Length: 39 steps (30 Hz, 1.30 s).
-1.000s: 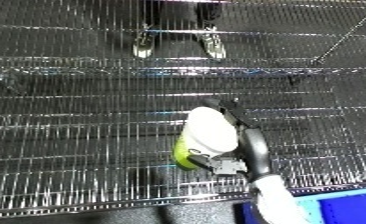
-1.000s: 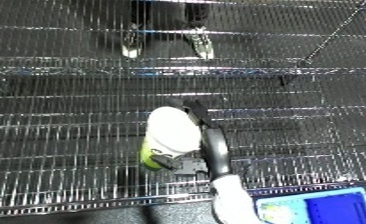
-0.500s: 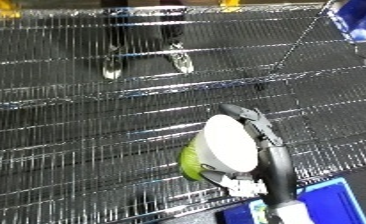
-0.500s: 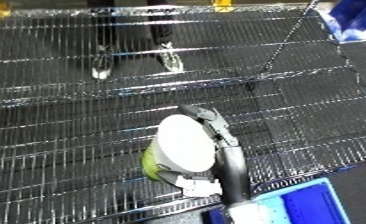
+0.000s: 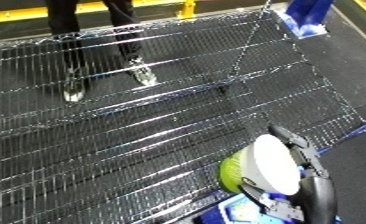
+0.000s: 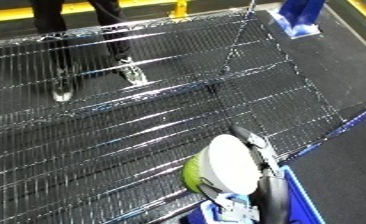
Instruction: Pick up the object and place it into the box
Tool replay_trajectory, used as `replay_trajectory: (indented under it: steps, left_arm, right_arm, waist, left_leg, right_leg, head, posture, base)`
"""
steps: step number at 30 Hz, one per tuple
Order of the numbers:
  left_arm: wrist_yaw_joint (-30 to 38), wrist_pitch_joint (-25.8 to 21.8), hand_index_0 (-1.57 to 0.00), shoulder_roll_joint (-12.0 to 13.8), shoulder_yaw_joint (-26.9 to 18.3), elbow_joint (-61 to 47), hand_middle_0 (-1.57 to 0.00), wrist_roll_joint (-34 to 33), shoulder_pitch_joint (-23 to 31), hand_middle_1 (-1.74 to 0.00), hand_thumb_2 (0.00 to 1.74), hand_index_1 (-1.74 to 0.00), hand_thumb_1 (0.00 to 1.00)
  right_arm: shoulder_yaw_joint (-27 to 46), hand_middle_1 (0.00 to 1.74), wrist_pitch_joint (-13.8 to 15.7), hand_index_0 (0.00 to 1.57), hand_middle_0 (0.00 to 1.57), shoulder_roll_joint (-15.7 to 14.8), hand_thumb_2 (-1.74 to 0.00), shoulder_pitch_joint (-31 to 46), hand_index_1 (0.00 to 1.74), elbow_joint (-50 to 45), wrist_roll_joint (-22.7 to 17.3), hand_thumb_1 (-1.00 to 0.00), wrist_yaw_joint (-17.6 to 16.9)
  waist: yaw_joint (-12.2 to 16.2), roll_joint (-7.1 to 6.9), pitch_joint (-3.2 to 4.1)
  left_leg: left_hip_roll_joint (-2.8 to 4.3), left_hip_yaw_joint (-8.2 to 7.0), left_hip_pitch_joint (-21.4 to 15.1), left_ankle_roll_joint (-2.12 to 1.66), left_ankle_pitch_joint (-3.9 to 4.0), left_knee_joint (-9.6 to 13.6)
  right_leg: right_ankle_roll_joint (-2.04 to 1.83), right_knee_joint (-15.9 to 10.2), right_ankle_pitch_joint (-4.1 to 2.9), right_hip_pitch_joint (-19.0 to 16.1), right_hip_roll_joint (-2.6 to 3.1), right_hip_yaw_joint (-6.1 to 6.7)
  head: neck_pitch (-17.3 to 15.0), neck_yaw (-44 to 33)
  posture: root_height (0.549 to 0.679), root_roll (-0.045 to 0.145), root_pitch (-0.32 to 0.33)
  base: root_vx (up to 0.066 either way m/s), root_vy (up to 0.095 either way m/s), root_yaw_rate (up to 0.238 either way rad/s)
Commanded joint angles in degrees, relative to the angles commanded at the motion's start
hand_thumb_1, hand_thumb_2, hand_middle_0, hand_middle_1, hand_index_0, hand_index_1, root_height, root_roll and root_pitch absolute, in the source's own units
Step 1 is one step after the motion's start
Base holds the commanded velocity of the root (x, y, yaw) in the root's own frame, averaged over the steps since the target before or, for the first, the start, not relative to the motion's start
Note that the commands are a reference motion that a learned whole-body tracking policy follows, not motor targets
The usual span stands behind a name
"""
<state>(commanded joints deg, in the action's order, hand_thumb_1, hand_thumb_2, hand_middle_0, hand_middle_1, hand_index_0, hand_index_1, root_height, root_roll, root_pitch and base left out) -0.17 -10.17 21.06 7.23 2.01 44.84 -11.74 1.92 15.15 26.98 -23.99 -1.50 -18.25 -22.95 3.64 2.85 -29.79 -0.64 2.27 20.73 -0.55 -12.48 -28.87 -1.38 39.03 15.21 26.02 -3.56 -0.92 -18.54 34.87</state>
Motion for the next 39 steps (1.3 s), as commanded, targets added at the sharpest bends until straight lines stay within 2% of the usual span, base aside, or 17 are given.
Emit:
replay_trajectory:
  steps: [5,9,17,23,27,31,39]
  left_arm:
    - [-0.2,-1.6,-1.57,-1.1,0.5,0.7,-1.57,0.6,0.3,-1.74,1.74,-1.74,1.0]
    - [-0.5,-2.7,-1.57,-1.9,0.6,1.8,-1.57,1.0,0.2,-1.74,1.74,-1.74,1.0]
    - [-0.9,-3.3,-1.57,-2.7,1.5,2.8,-1.57,1.2,0.0,-1.74,1.74,-1.74,1.0]
    - [-1.1,-3.8,-1.57,-2.8,2.0,3.9,-1.57,1.9,-0.5,-1.74,1.74,-1.74,1.0]
    - [-1.1,-3.7,-1.57,-2.7,2.6,4.2,-1.57,2.1,-1.1,-1.74,1.74,-1.74,1.0]
    - [-0.6,-3.2,-1.57,-2.4,3.3,4.3,-1.57,2.4,-1.9,-1.74,1.74,-1.74,1.0]
    - [-0.6,-2.4,-1.57,-1.7,3.7,4.6,-1.57,3.1,-2.6,-1.74,1.74,-1.74,1.0]
  right_arm:
    - [3.0,1.22,1.2,1.1,1.1,1.1,-1.22,3.6,1.22,1.2,-3.9,-0.7,-0.5]
    - [5.7,1.22,2.6,1.1,1.1,1.3,-1.22,7.1,1.22,2.7,-9.2,-0.7,-2.0]
    - [9.6,1.22,4.3,1.1,1.1,1.2,-1.22,13.8,1.22,7.1,-14.1,-0.7,-4.0]
    - [11.2,0.7,6.3,0.63,0.63,1.7,-0.7,16.3,0.7,13.8,-18.7,-0.4,-1.7]
    - [11.6,0.35,7.6,0.31,0.31,2.1,-0.35,16.3,0.35,19.3,-22.6,-0.2,-0.4]
    - [11.6,0.0,8.2,0.0,0.0,2.7,0.0,15.7,0.0,23.6,-25.0,0.0,0.3]
    - [12.0,0.0,8.6,0.0,0.0,3.9,0.0,14.6,0.0,27.4,-26.5,0.0,1.2]
  waist:
    - [2.3,1.28,0.0]
    - [4.4,2.46,0.0]
    - [7.6,3.8,0.0]
    - [8.8,4.55,0.0]
    - [8.8,4.92,0.0]
    - [8.5,5.18,0.0]
    - [8.1,5.52,0.0]
  left_leg:
    - [0.36,-1.32,-2.9,-0.38,0.04,1.7]
    - [0.63,-2.66,-5.0,-0.67,0.45,3.8]
    - [0.51,-4.57,-6.7,-0.73,0.03,4.6]
    - [0.22,-5.06,-7.3,-0.82,-0.27,4.7]
    - [-0.13,-4.9,-7.4,-0.77,-0.37,4.7]
    - [-0.51,-4.51,-7.3,-0.71,-0.35,4.7]
    - [-0.87,-3.76,-7.3,-0.76,0.19,5.0]
  right_leg:
    - [-0.29,-1.8,-0.31,-1.9,-0.43,1.29]
    - [-0.45,-2.7,-0.04,-3.1,-0.37,2.03]
    - [-0.59,-3.3,-0.03,-3.5,-0.39,2.87]
    - [-0.58,-3.8,-0.1,-3.7,-0.6,2.96]
    - [-0.48,-4.1,-0.19,-3.9,-0.65,2.84]
    - [-0.36,-4.1,-0.18,-3.9,-0.64,2.64]
    - [-0.09,-3.9,-0.13,-3.9,-0.46,2.28]
  head:
    - [-3.0,6.0]
    - [-3.2,9.9]
    - [-3.1,14.7]
    - [-2.3,15.9]
    - [-1.5,16.4]
    - [-1.1,17.1]
    - [-0.9,17.6]
  posture:
    - [0.656,0.068,0.08]
    - [0.657,0.071,0.076]
    - [0.659,0.079,0.077]
    - [0.66,0.084,0.076]
    - [0.66,0.086,0.075]
    - [0.66,0.087,0.074]
    - [0.66,0.089,0.073]
  base:
    - [-0.008,0.126,-0.234]
    - [0.007,0.123,-0.246]
    - [-0.005,0.058,-0.116]
    - [0.005,0.031,-0.087]
    - [-0.006,-0.006,-0.013]
    - [-0.011,-0.023,0.038]
    - [0.005,-0.023,0.047]
